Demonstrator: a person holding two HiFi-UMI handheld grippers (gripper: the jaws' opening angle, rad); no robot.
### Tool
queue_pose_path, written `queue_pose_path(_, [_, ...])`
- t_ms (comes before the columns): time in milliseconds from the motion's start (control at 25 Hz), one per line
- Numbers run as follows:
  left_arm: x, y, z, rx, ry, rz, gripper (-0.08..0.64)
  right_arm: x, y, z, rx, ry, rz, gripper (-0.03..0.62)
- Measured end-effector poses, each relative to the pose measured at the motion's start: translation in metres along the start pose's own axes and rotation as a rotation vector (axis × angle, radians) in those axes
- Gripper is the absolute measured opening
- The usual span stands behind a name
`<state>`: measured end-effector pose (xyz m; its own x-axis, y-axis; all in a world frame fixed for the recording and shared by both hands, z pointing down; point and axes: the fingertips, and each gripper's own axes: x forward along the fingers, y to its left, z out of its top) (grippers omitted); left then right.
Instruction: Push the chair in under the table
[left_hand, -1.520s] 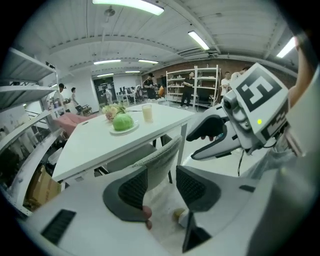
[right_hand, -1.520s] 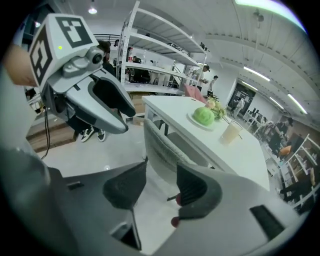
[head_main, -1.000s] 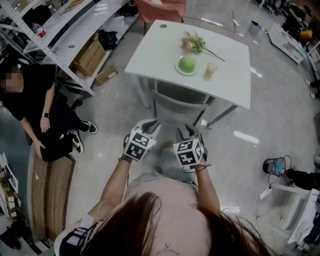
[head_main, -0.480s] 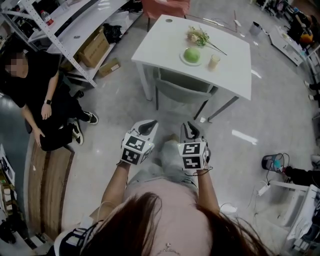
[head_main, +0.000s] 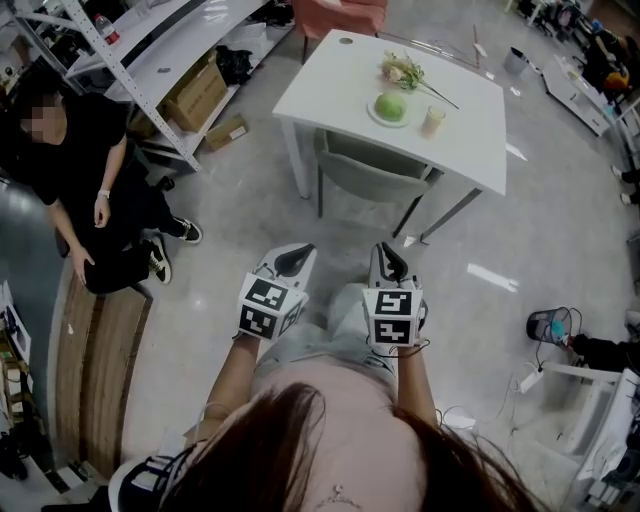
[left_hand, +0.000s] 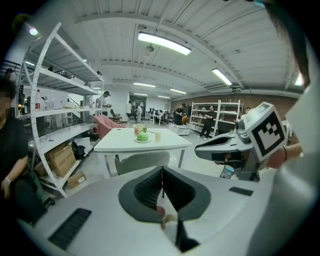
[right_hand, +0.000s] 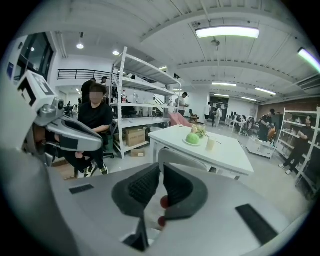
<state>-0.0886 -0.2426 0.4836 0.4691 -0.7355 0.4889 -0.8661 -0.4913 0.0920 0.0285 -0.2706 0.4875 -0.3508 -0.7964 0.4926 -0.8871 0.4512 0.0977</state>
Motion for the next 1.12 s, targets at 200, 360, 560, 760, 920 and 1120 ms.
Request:
queue_pose_path(200, [-0.006, -0.008, 0.001, -0.010, -0.013, 0.001, 0.011, -0.004, 0.002, 0.004, -0.020, -0.018, -0.010, 0.043])
queue_pose_path(360, [-0.008, -0.008, 0.009, -0.031, -0.035, 0.006, 0.011, -0.002, 0.002, 0.002, -0.049, 0.001, -0.005, 0.040])
queue_pose_path(560, [-0.009, -0.010, 0.009, -0.031, -0.039, 0.017, 0.011, -0.001, 0.001, 0.002, -0.066, 0.014, -0.002, 0.035])
queue_pose_path(760, [-0.008, -0.008, 0.012, -0.034, -0.040, 0.024, 0.011, 0.002, 0.004, 0.009, -0.073, 0.005, 0.010, 0.034])
queue_pose_path(920, [-0.004, -0.010, 0.017, -0.038, -0.048, 0.024, 0.011, 0.000, 0.004, 0.014, -0.089, 0.000, 0.017, 0.032])
queue_pose_path(1120, [0.000, -0.012, 0.017, -0.039, -0.045, 0.022, 0.011, 0.000, 0.001, 0.013, -0.096, 0.004, 0.018, 0.031])
